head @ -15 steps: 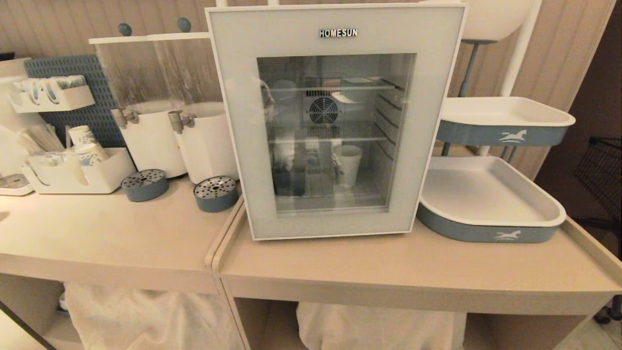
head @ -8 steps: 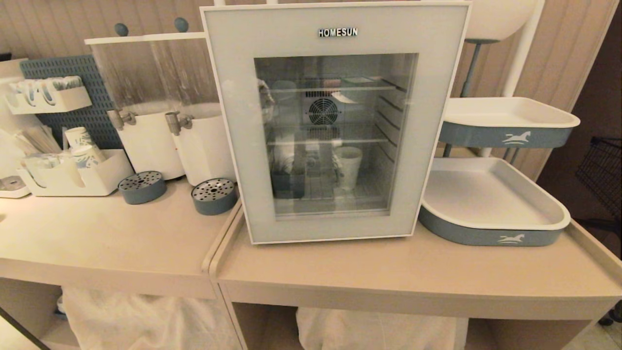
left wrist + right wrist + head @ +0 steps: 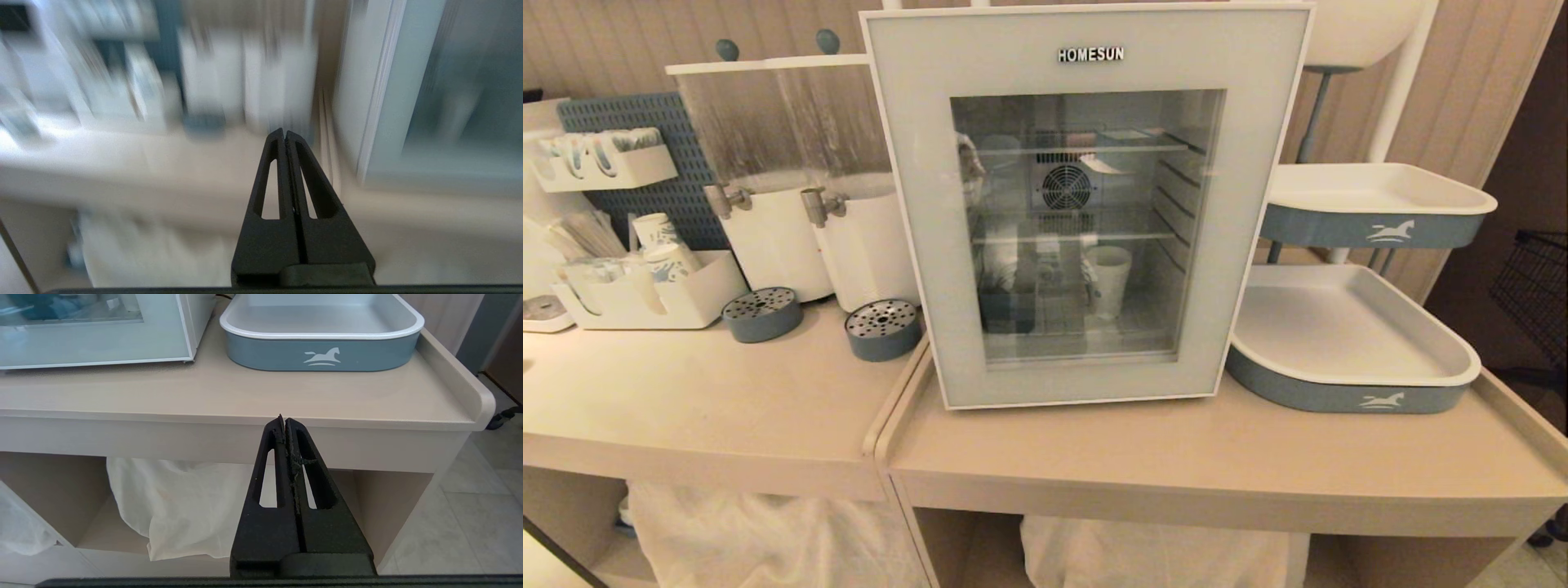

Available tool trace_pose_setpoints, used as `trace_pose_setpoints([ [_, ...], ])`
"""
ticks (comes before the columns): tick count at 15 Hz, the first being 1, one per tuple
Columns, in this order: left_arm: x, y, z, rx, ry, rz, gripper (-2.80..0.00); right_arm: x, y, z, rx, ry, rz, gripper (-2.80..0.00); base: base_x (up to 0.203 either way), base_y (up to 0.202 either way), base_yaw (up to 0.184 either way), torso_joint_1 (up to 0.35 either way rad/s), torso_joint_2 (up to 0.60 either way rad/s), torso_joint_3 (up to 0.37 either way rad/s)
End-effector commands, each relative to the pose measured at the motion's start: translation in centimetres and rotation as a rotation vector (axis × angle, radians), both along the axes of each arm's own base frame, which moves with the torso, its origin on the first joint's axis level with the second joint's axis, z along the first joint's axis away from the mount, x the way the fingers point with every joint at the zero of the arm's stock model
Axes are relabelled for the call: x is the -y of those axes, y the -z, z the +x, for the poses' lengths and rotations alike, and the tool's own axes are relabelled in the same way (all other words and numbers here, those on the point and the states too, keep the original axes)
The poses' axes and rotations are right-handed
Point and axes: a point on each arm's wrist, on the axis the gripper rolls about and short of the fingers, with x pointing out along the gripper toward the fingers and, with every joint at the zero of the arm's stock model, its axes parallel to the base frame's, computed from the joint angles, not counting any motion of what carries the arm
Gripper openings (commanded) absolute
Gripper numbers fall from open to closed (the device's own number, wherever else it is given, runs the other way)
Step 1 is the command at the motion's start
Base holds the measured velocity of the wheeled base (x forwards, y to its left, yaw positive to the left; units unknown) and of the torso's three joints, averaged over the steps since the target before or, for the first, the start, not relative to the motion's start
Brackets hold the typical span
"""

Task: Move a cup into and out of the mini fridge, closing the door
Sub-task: Open the freezer door

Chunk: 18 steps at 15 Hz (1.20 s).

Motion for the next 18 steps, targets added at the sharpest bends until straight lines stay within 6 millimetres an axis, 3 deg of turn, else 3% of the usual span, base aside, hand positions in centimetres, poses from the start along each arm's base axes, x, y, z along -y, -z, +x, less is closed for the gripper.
trace_pose_setpoints([
  [1, -0.3, -6.9, -2.2, 0.024, 0.008, -0.005, -2.8, 0.0, 0.0, 0.0, -0.002, -0.001, 0.0, -2.8, 0.0, 0.0, 0.0, 0.0, 0.0, 0.0],
  [3, -0.8, -11.0, 0.8, -0.104, 0.063, -0.003, -2.8, 0.0, 0.0, 0.0, -0.002, -0.001, 0.0, -2.8, 0.0, 0.0, 0.0, 0.0, 0.0, 0.0],
  [6, -0.8, -14.1, 6.2, -0.268, 0.283, 0.025, -2.8, 0.0, 0.0, 0.0, -0.002, -0.001, 0.0, -2.8, 0.0, 0.0, 0.0, 0.0, 0.0, 0.0],
  [8, 0.5, -15.7, 9.3, -0.333, 0.384, 0.017, -2.8, 0.0, 0.0, 0.0, -0.002, -0.001, 0.0, -2.8, 0.0, 0.0, 0.0, 0.0, 0.0, 0.0],
  [10, 1.6, -19.3, 11.2, -0.31, 0.46, -0.07, -2.8, 0.0, 0.0, 0.0, -0.002, -0.001, 0.0, -2.8, 0.0, 0.0, 0.0, 0.0, 0.0, 0.0],
  [12, 3.2, -21.6, 14.4, -0.341, 0.489, -0.129, -2.8, 0.0, 0.0, 0.0, -0.002, 0.001, 0.0, -2.8, 0.0, 0.0, 0.0, 0.0, 0.0, 0.0],
  [15, 4.4, -22.5, 19.9, -0.463, 0.498, -0.231, -2.8, 0.0, 0.0, 0.0, -0.002, -0.001, -0.001, -2.8, 0.0, 0.0, 0.0, 0.0, 0.0, 0.0],
  [18, 2.9, -22.1, 23.1, -0.607, 0.569, -0.337, -2.8, 0.0, 0.0, 0.0, -0.002, -0.001, 0.0, -2.8, 0.0, 0.0, 0.0, 0.0, 0.0, 0.0],
])
